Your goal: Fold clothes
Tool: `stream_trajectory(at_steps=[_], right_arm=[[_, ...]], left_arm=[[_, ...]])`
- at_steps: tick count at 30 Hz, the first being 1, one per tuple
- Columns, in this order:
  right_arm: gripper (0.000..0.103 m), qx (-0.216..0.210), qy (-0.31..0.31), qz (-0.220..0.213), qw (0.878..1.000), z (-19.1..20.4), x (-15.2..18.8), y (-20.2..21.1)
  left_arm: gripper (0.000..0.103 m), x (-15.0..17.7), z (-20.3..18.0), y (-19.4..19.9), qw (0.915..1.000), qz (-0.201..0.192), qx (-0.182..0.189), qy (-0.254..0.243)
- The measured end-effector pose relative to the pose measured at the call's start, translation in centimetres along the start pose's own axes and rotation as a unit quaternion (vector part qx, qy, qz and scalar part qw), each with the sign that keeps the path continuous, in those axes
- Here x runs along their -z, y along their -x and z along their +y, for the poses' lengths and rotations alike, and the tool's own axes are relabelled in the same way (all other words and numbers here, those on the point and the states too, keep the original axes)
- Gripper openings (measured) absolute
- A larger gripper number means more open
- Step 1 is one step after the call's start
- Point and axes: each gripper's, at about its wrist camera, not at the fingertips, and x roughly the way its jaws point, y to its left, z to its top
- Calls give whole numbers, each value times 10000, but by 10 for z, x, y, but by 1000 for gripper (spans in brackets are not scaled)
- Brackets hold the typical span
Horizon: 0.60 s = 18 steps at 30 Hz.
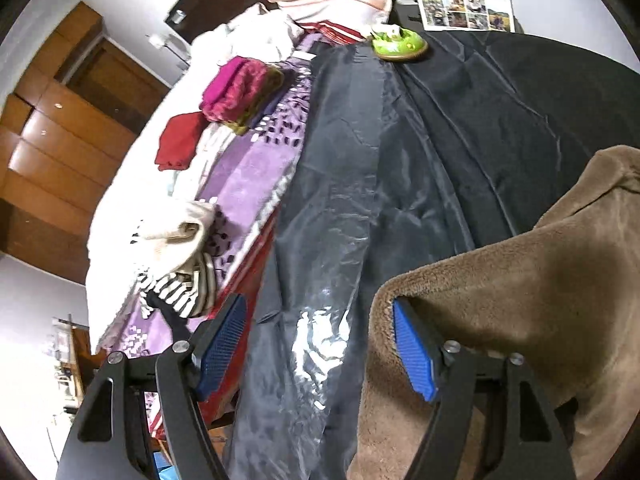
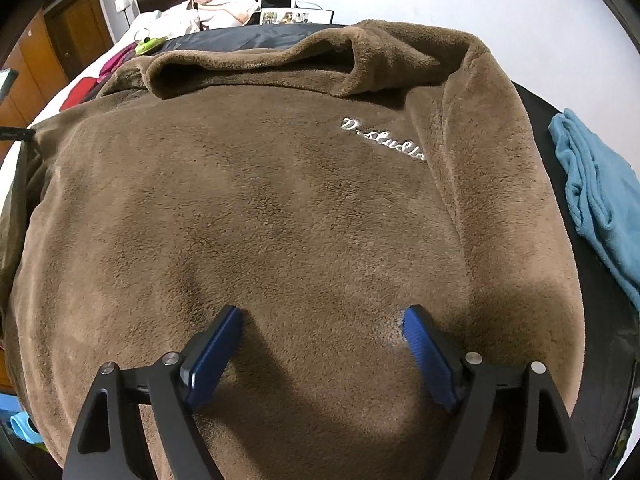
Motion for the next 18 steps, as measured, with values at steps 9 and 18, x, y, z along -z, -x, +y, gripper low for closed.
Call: stream_trajectory(at_steps=[9,18], right_arm=[[84,255,-310,-261,9989,-28,-44,1],[84,840,267,-419,9952,-26,-111,-38]], left_arm=[[79,-4,22,21,9964,-100,836,-118],[79,-25,19,40,9962,-392,770,-128]])
